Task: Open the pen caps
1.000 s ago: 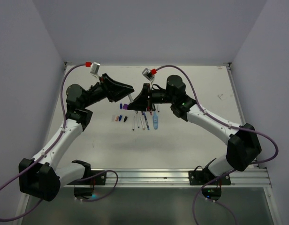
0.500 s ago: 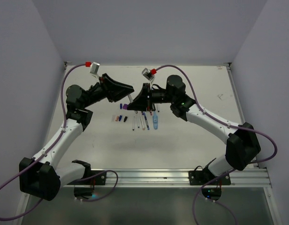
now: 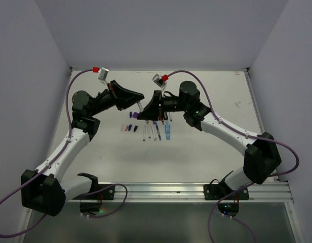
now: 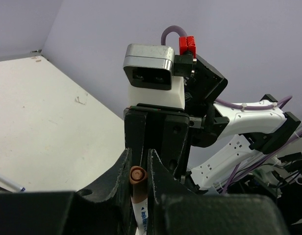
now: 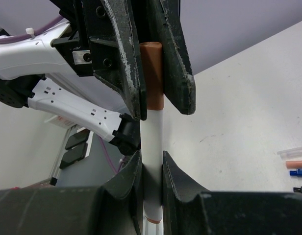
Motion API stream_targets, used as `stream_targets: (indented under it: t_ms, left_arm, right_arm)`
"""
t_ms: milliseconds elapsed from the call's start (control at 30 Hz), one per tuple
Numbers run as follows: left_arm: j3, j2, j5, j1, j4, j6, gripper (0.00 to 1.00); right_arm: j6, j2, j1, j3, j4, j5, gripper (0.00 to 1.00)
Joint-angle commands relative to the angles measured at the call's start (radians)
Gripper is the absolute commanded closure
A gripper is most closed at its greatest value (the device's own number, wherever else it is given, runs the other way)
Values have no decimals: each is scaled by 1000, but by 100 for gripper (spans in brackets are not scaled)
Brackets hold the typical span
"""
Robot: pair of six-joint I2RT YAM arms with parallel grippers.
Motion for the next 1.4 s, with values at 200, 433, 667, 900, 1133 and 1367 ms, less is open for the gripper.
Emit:
stream_targets:
  t_ms: [200, 433, 667, 900, 1133, 1367]
  left_arm:
    - [1, -52, -19, -6, 26, 65, 100]
    - [23, -111, -178, -6, 166, 129, 100]
    - [99, -88, -274, -5, 258, 149, 100]
    - [154, -69, -335, -2, 307, 167, 100]
    - [206, -49, -383, 17, 350, 154, 100]
    - [260, -5, -403, 37, 395, 138, 100]
  right_arm:
    - [1, 27, -4, 14, -2, -25, 100]
    - [-5, 14, -1, -117, 34, -77, 100]
    - [-26, -1, 0, -259, 73, -115, 100]
    - [-68, 22, 11, -369, 78, -132, 100]
    - [-62, 59, 37, -458, 164, -140, 100]
    - [64, 100, 56, -559, 369, -151, 100]
